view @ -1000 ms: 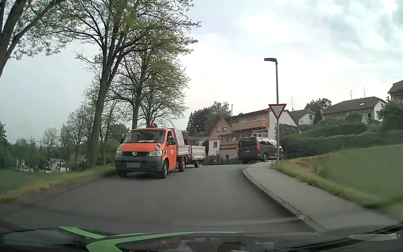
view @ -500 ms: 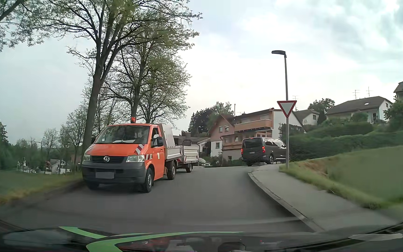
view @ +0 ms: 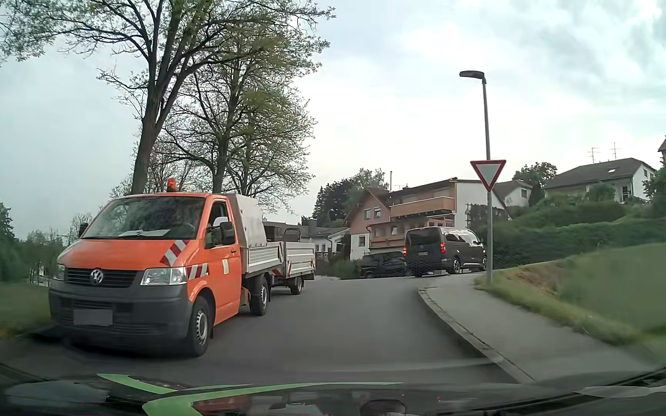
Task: Follow the waypoints while adhering to traffic rules and regulations
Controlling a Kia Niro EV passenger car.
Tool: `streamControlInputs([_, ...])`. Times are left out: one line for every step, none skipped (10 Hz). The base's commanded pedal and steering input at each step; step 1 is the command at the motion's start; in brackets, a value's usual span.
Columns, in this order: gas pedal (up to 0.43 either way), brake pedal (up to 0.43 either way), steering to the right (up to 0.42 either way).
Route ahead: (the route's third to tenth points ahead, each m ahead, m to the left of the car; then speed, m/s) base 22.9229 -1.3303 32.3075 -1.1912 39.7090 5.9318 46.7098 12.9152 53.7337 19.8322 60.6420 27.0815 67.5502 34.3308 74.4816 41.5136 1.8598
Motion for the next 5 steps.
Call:
streamControlInputs([0.039,0.000,-0.016])
streamControlInputs([0.039,0.000,-0.016])
streamControlInputs([0.039,0.000,-0.016])
streamControlInputs([0.039,0.000,-0.016])
streamControlInputs([0.039,0.000,-0.016])
